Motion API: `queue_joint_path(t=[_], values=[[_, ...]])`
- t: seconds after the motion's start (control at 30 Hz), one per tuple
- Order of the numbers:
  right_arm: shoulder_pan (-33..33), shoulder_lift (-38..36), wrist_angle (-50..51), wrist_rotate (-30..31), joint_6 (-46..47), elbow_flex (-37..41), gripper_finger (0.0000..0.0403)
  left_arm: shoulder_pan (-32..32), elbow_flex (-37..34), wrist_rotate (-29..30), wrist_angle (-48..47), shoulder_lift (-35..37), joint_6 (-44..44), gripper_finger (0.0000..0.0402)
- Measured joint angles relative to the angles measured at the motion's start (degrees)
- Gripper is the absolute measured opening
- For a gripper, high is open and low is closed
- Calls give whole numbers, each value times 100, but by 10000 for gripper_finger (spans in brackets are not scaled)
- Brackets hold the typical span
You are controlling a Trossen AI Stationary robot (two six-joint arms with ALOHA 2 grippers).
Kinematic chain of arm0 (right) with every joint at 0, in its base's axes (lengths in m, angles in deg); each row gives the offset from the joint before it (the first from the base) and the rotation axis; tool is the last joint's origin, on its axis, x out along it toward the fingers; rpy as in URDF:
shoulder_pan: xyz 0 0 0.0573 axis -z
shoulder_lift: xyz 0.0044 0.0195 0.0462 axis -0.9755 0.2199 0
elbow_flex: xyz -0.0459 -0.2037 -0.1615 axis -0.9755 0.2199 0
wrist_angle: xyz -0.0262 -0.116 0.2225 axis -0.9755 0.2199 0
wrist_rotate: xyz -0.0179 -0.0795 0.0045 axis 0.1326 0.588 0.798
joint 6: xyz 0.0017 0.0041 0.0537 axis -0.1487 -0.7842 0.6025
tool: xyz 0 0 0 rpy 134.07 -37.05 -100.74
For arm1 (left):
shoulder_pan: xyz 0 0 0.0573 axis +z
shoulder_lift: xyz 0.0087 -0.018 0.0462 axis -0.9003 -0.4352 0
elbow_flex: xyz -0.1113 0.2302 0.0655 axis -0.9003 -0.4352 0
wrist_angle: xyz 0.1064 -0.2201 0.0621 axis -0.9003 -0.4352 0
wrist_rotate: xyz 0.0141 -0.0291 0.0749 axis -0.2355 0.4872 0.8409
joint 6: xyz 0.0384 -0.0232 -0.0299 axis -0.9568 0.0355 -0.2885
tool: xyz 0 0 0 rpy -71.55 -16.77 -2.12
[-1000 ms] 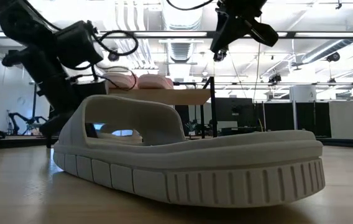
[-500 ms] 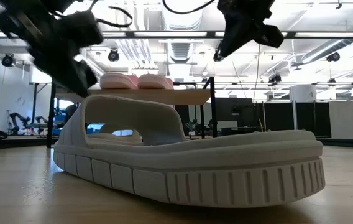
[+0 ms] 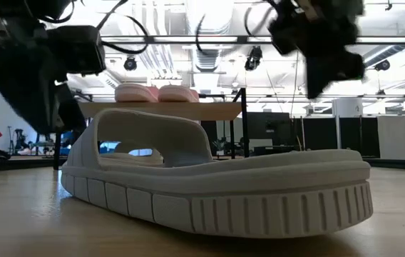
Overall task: Pick and place slides into the shelf
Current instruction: Put the gray slipper under the shelf
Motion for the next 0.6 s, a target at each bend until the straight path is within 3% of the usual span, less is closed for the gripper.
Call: queue_joint_path(t=[0.23, 0.4, 0.6], values=[[-847, 2, -1489, -742, 1121, 938, 9, -373, 115, 145, 466, -586, 692, 11], [-1220, 2, -2425, -473, 1959, 1423, 9, -409, 108, 530, 1262, -1018, 747, 11], [-1342, 4, -2499, 64, 2159, 1445, 9, -306, 217, 1258, 1560, -1633, 748, 11]])
